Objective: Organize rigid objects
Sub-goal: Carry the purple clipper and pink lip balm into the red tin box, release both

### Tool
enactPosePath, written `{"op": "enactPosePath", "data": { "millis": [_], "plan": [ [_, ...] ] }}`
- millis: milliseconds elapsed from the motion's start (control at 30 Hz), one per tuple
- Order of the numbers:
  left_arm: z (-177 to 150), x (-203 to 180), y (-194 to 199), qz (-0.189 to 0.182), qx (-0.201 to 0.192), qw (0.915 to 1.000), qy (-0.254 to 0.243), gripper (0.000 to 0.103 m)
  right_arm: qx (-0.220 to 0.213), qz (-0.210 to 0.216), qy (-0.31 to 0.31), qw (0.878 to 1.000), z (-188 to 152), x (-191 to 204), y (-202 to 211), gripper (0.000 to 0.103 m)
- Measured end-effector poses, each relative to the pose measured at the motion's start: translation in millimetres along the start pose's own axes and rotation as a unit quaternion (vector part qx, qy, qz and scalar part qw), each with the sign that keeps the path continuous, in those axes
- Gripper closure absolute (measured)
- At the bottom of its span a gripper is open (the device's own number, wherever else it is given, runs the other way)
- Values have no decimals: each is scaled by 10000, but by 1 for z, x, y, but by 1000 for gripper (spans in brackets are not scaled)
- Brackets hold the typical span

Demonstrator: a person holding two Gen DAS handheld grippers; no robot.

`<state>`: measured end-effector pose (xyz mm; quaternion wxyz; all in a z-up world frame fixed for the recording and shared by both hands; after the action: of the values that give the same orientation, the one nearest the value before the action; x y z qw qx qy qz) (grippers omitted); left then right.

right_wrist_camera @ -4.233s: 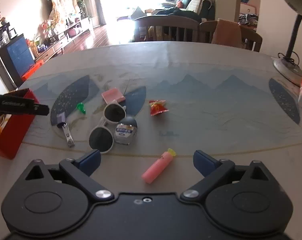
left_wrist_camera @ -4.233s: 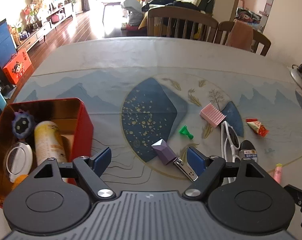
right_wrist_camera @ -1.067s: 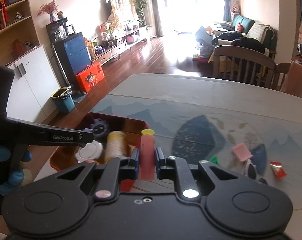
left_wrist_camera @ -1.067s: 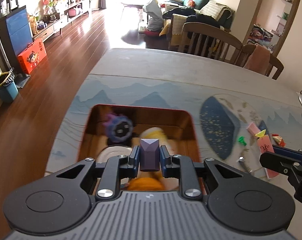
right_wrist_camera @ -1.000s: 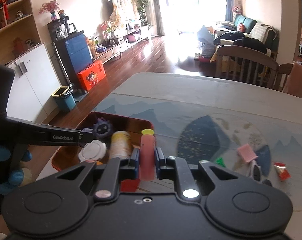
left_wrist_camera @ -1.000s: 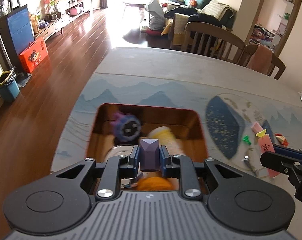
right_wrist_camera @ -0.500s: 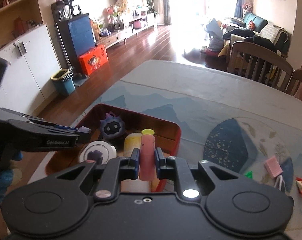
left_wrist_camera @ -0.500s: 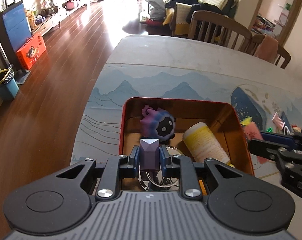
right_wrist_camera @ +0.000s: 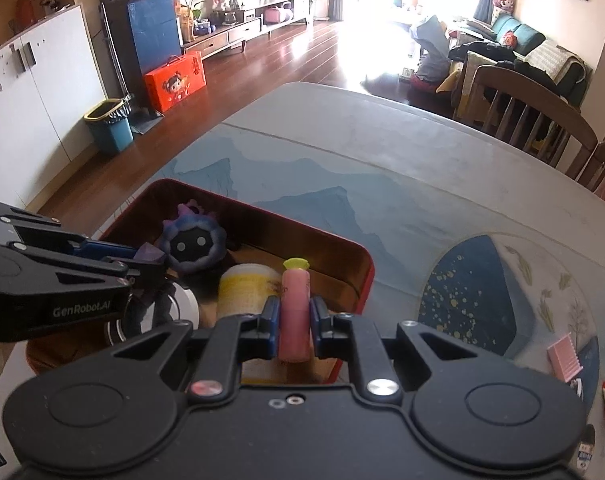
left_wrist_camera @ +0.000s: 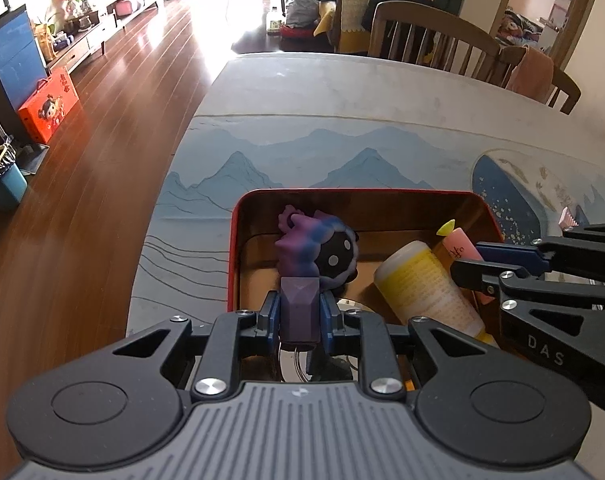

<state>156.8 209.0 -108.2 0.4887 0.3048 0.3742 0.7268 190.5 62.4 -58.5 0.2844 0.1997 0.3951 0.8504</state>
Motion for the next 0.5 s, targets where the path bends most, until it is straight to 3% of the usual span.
{"op": "enactPosePath", "data": {
  "millis": [500],
  "plan": [
    [1,-1,-4,-45,59,9999,67,83,87,97,-92,9999,-5,-4,0,82]
  ]
}}
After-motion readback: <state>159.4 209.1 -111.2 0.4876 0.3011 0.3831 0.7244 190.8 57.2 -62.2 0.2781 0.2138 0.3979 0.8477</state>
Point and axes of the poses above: each gripper's, at about its wrist camera, not at the fingertips, and y roughly against the way its jaws point, x to its left, z to its top, the point moved 2 cm from there along -y, roughly the way its jaws point, and after that the axes turned 9 degrees about z, right-handed, at the moved point
